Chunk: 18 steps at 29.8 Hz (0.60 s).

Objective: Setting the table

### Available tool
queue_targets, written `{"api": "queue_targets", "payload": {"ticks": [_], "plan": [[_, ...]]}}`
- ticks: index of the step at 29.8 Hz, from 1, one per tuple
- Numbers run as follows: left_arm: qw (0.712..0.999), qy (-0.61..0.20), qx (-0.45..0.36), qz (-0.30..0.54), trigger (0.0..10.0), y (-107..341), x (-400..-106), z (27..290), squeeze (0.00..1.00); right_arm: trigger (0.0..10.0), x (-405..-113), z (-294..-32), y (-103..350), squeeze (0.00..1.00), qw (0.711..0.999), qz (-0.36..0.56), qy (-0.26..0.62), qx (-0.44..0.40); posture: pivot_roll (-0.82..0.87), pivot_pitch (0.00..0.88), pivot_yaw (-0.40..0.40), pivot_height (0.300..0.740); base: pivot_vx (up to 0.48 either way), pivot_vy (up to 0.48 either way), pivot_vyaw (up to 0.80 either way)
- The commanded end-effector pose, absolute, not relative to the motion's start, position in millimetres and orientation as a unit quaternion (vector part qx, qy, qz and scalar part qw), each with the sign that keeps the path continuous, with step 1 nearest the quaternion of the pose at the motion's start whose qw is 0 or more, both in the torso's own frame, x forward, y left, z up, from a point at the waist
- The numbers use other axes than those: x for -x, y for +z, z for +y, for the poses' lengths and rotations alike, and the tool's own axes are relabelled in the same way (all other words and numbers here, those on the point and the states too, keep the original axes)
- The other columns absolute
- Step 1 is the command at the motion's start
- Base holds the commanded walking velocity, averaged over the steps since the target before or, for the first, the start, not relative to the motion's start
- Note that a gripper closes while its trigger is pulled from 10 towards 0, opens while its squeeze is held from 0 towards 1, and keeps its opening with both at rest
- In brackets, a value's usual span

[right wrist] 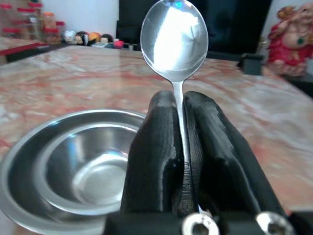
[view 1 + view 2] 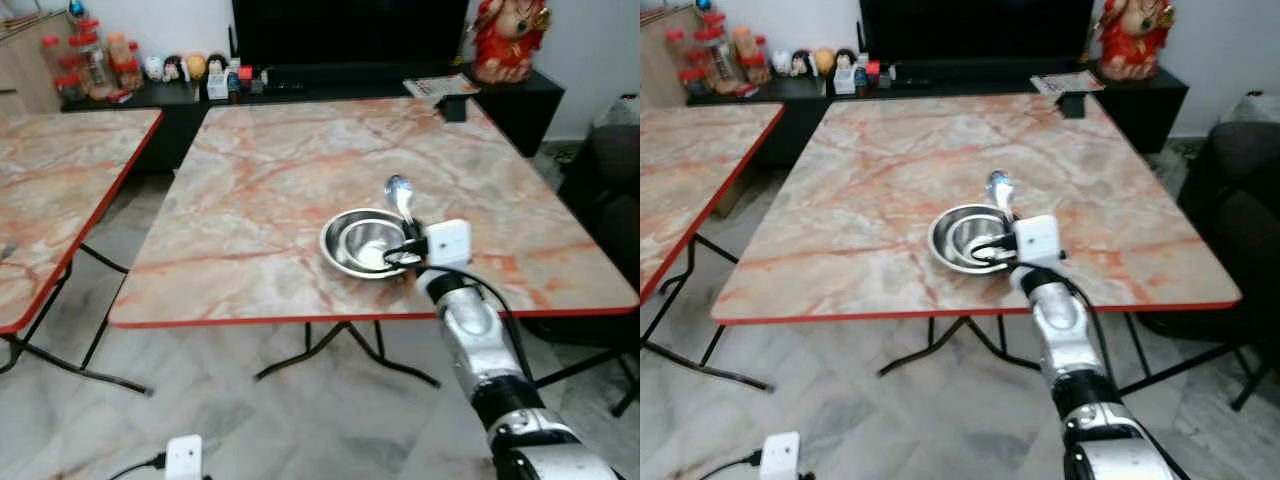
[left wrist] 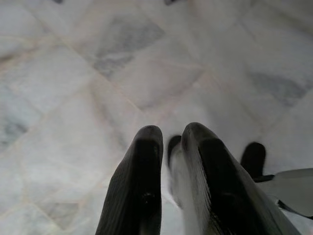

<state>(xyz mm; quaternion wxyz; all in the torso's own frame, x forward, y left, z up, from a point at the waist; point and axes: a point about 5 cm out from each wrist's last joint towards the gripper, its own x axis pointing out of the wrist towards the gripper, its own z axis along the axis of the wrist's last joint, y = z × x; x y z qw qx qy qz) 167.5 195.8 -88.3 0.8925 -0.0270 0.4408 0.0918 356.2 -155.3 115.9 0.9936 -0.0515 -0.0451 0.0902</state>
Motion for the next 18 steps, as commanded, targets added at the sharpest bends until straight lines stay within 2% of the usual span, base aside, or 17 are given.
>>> {"api": "queue_targets", "payload": {"ticks": [1, 18], "plan": [[0.889, 0.100, 0.023, 0.446, 10.0, -88.8, -164.2, 202.8, 0.00, 10.0, -357.7, -143.3, 119.5, 0.00, 0.992, -0.051, 0.106, 0.049, -0.06, 0.000, 0.008, 0.740, 0.000, 0.000, 0.00], [0.891, 0.104, 0.038, 0.441, 10.0, -89.2, -162.8, 201.5, 0.00, 10.0, -357.3, -142.9, 118.0, 0.00, 0.993, -0.049, 0.104, 0.042, -0.05, 0.000, 0.007, 0.740, 0.000, 0.000, 0.00]]}}
